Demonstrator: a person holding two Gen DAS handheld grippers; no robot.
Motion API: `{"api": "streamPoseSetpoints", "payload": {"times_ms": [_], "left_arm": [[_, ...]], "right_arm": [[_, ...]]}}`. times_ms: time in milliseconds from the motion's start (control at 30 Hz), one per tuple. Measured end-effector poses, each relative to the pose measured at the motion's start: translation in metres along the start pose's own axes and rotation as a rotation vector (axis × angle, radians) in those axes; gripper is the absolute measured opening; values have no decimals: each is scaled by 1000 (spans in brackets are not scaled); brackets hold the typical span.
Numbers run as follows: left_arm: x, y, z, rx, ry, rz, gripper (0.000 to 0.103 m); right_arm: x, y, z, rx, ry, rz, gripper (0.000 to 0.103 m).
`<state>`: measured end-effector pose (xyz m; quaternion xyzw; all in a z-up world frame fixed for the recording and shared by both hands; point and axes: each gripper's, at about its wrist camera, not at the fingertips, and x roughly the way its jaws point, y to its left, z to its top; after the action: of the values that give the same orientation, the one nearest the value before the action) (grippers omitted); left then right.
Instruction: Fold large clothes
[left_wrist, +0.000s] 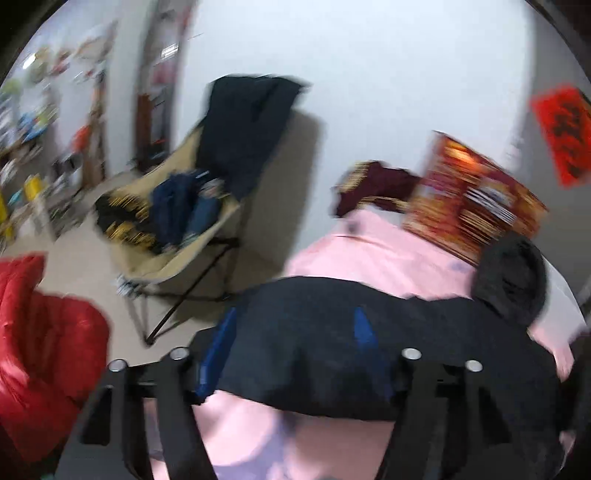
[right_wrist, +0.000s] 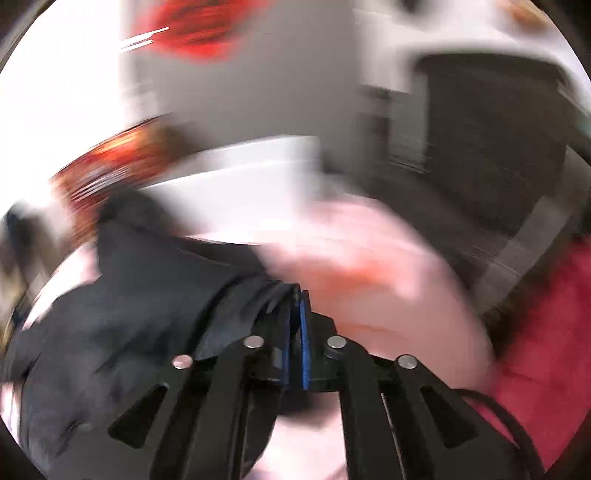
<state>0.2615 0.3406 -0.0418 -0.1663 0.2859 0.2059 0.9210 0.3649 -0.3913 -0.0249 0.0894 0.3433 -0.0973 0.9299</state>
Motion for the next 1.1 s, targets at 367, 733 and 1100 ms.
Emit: {"api": "streamPoseSetpoints", "payload": {"times_ms": [367,733,1100], "left_arm": [[-30,-138,-67,345,122,-276,88],[-47,-206,-153,496,334,-470,95],[-73,-100,-219,526,350,-313,96]], "right_arm": [[-109,-95,-60,208,-182,43,60],[-87,157,-151,-489,126,507,71],[-113,46,-233,-446,285,370,73]]}}
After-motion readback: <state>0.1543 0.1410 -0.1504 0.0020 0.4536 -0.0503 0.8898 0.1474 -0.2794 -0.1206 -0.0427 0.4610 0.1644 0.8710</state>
